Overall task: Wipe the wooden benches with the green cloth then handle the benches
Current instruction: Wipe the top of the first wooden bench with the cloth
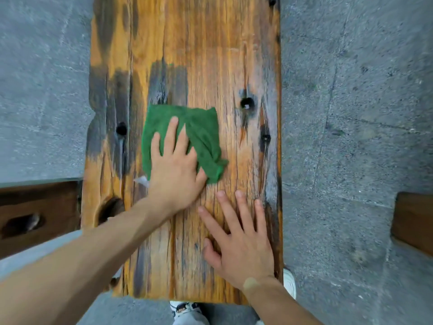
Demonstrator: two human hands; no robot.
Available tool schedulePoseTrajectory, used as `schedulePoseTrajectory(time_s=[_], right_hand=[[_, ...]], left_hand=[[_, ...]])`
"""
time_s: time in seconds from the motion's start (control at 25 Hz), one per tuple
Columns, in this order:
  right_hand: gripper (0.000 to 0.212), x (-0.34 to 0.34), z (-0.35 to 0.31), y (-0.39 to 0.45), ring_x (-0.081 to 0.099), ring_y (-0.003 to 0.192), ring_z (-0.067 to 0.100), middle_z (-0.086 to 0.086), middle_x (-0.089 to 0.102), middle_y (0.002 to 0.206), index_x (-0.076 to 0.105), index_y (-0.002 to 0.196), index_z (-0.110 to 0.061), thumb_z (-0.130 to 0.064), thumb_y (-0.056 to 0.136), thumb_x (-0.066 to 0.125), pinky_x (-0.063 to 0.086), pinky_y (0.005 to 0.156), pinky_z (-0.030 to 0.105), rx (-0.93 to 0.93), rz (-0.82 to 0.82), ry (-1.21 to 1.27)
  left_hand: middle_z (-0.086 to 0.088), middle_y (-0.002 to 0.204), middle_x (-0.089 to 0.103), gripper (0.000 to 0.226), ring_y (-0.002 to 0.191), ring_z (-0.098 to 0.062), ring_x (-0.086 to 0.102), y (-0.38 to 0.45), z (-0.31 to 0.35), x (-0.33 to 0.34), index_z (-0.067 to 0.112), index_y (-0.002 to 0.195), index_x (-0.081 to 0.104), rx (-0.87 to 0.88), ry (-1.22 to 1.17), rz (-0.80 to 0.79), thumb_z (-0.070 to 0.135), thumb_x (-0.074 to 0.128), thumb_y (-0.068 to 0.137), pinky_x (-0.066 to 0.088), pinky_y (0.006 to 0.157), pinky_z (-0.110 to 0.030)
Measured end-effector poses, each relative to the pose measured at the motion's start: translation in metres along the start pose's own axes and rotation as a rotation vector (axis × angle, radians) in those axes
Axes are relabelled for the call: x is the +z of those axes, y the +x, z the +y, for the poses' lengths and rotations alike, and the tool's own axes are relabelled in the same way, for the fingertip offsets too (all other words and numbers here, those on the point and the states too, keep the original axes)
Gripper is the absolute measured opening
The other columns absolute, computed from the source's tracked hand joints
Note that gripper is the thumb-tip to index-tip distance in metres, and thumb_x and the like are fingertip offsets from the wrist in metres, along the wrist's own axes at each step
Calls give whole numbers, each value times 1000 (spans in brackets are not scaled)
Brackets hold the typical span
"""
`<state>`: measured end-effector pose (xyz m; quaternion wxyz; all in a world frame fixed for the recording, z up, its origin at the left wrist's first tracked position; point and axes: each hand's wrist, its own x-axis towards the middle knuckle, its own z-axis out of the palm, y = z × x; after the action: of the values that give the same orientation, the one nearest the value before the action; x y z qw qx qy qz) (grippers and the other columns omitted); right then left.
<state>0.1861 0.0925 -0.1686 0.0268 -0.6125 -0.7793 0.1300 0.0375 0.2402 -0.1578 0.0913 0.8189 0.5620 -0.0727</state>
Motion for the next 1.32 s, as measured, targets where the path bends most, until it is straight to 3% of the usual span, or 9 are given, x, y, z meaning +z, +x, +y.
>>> schedulePoseTrajectory(time_s=[0.12, 0.28, 0.48, 0.64, 0.84, 1.0, 1.16, 1.24, 1.32], right_hand=[[64, -1, -1, 2, 37, 143, 40, 7, 52, 146, 47, 144, -40, -49, 81, 57, 21, 118, 63, 10, 1, 5], [72, 2, 0, 1, 34, 146, 40, 8, 36, 161, 35, 152, -40, -51, 84, 55, 18, 119, 63, -2, -13, -41], [66, 0, 0, 2, 33, 147, 39, 8, 35, 161, 41, 150, -39, -50, 86, 53, 18, 120, 62, 1, 22, -25], [44, -1, 0, 0, 36, 146, 32, 5, 48, 151, 60, 130, -26, -37, 88, 54, 20, 122, 56, 24, 105, 178], [29, -31, 60, 13, 51, 120, 27, 12, 58, 123, 59, 114, -7, -26, 95, 47, 37, 107, 38, 364, 474, 620], [40, -52, 108, 69, 50, 121, 27, 8, 58, 129, 56, 127, -10, -31, 95, 45, 25, 100, 20, 523, 554, 515], [43, -52, 85, 74, 48, 127, 31, 10, 55, 136, 53, 134, -12, -29, 95, 46, 29, 106, 31, 397, 444, 489], [45, -48, 82, 60, 45, 131, 30, 10, 52, 140, 51, 137, -13, -28, 95, 46, 29, 110, 36, 353, 376, 451], [46, -48, 99, 46, 42, 134, 30, 8, 49, 142, 50, 139, -16, -31, 96, 45, 31, 112, 42, 341, 323, 364]], left_hand=[[-22, 163, 24, 69, 151, -49, 14, 8, 22, -2, 19, 149, 32, -5, 26, -17, 56, 33, 91, 14, 112, -78], [-9, 171, -11, 66, 155, -40, -9, 127, 58, -16, 41, 161, 5, -24, -3, -6, 60, 19, 99, -2, 114, -77], [-9, 150, 43, 50, 139, -32, 38, 149, 58, -20, 29, 141, 48, -174, -77, 219, 55, 34, 100, 21, 116, -59], [5, 171, 12, 61, 157, -35, 4, 54, 19, 1, 47, 158, 20, 124, 20, 81, 66, 17, 100, 1, 116, -75], [8, 171, -8, 61, 156, -36, -9, 20, 49, 10, 51, 158, 4, -425, -108, 79, 66, 13, 100, -2, 109, -83], [4, 172, 0, 64, 157, -36, -3, -21, 107, 23, 47, 160, 12, 128, -24, 42, 66, 20, 99, 2, 108, -83], [6, 171, 10, 60, 157, -34, 5, -184, 71, 51, 47, 158, 22, 575, 100, -64, 62, 36, 102, 4, 110, -82], [7, 170, 14, 56, 157, -32, 9, -189, 18, 54, 49, 158, 20, 609, 88, -60, 61, 30, 104, 6, 111, -81], [6, 171, 12, 54, 157, -33, 10, -161, -21, 46, 51, 158, 13, 401, 29, -38, 60, 21, 105, 4, 112, -81]])
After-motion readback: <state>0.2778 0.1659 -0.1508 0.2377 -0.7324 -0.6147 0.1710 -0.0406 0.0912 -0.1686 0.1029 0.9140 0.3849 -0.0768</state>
